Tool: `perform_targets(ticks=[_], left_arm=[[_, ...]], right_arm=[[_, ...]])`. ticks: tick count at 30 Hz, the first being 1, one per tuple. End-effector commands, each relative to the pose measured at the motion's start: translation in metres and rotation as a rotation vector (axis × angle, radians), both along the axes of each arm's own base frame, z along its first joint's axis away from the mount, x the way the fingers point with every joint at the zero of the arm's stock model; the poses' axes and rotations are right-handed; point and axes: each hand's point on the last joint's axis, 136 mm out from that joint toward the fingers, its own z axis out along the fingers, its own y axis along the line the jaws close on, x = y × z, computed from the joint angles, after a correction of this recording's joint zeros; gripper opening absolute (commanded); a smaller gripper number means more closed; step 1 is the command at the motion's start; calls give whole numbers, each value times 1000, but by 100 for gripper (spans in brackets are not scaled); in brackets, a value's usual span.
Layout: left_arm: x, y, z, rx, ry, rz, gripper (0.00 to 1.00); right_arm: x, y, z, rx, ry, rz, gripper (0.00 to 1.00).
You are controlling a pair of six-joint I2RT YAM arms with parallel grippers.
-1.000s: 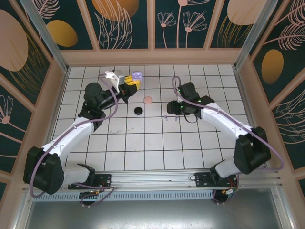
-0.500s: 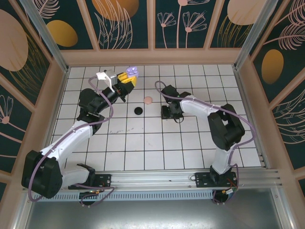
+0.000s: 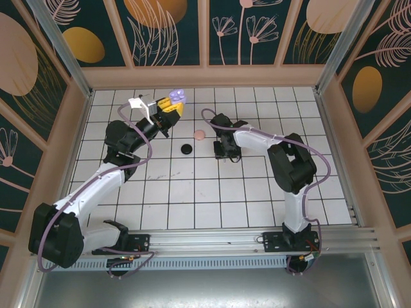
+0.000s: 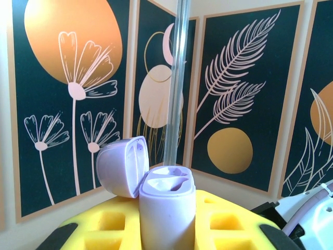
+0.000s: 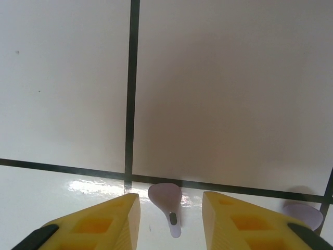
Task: Insert the wireless bluetooth earbuds into the charging case
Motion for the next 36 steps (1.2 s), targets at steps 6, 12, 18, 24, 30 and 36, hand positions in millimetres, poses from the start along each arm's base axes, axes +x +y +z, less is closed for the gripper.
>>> perform_targets(ticks=[6,12,18,24,30,36], left_arm=[[-11,1,12,-28,-39,-26,0],[-12,1,12,-29,-38,-28,0],[-12,1,12,-31,-39,-27,0],[-13,1,11,-31,-37,-32,0],[-14,1,12,-31,-38,-37,0],[-15,0,10,-25,-34,-46,0]], right_arm=[[0,4,-8,-37,17,36,35],[0,5,-13,-43,21,40,33],[1,5,-17,-48,23,42,31],[4,5,-19,-56,21,43,30],[4,5,-19,-56,21,46,26],[4,5,-12,-44,6,44,16]])
